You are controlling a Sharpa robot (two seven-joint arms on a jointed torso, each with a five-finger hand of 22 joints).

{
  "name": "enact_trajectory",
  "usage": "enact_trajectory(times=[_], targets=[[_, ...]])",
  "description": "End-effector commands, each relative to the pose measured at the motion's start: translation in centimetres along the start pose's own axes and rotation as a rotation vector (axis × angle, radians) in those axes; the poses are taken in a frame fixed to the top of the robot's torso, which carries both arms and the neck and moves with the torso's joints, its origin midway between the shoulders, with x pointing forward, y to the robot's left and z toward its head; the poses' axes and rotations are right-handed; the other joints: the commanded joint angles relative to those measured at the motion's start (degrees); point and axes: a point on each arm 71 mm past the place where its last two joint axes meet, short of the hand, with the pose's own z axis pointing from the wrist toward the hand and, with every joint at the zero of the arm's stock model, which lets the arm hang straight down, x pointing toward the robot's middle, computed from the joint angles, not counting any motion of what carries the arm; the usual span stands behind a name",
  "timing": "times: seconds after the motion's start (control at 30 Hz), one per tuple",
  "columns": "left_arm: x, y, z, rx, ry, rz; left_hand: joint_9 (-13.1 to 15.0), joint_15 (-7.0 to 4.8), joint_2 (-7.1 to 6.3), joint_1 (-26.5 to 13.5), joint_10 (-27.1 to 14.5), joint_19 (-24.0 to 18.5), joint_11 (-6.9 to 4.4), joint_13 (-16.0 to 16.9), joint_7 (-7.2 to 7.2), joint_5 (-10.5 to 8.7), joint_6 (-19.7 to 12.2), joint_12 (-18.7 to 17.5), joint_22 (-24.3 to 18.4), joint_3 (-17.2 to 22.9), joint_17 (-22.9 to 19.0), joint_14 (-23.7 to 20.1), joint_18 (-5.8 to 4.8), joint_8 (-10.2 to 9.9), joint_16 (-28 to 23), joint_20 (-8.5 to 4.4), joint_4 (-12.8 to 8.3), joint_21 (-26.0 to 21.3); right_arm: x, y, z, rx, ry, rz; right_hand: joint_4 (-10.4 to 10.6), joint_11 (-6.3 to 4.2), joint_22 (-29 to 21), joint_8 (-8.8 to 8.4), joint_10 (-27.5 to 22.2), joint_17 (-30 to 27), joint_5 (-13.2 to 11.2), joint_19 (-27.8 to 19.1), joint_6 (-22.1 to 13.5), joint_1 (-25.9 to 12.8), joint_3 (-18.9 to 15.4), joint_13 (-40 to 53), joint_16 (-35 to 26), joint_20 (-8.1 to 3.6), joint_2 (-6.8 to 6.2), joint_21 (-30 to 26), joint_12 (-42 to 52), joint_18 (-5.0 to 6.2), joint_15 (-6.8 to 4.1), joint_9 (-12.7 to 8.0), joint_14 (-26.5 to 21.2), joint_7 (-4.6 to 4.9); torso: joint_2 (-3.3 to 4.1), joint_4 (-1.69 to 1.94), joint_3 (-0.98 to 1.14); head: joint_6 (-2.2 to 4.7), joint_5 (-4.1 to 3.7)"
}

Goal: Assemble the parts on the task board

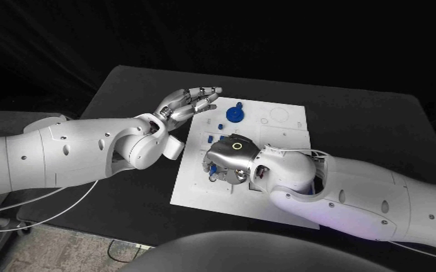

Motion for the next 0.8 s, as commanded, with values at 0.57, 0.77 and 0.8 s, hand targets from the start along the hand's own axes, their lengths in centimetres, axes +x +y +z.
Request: enact_trajectory(times=[0.57,0.77,0.8], targets=[[0.46,0.07,0.35,0.003,0.022,-0.016,0.04,0.47,0.53,0.69,0.28,-0.01,0.07,0.05,-0.22,1.14,0.42,0.2,0.42,0.03,0.12,0.47,-1.15,0.4,0.42,-0.03,-0.19,-0.15,0.45,0.2,-0.36,-0.004,0.027,0.011,0.06,-2.88,3.94,-0.59,3.22,-0.67,-0.41,-0.58,-0.62,-0.02,0.35,0.44,-0.65,-0.02,-0.64,-0.76,0.59,0.46,0.03,-0.2,-0.56,0.03,0.01,0.03,-0.03,0.0,0.57],[0.46,0.15,0.45,-0.001,0.026,-0.018,0.04,0.51,0.57,0.78,0.26,0.3,0.07,0.05,-0.22,1.21,0.44,0.19,0.81,0.07,0.12,0.5,-1.12,0.43,0.45,-0.02,-0.17,0.01,0.63,0.11,-0.54,0.003,0.035,0.014,0.04,-2.88,3.85,-0.63,3.2,-1.01,-0.43,-0.69,-0.66,-0.02,0.36,0.44,-0.95,-0.01,-0.68,-1.22,0.58,0.52,0.04,-0.22,-0.66,0.03,0.01,0.02,0.0,0.0,0.62],[0.48,0.16,0.48,-0.002,0.028,-0.018,0.04,0.52,0.58,0.79,0.25,0.33,0.07,0.04,-0.21,1.22,0.43,0.18,0.84,0.07,0.12,0.51,-1.12,0.43,0.45,-0.02,-0.17,0.02,0.65,0.1,-0.56,0.005,0.036,0.014,0.04,-2.88,3.79,-0.64,3.21,-1.18,-0.43,-0.76,-0.67,-0.02,0.38,0.45,-1.1,-0.01,-0.68,-1.54,0.58,0.56,0.04,-0.22,-0.72,0.04,0.02,0.02,0.0,0.0,0.58]])
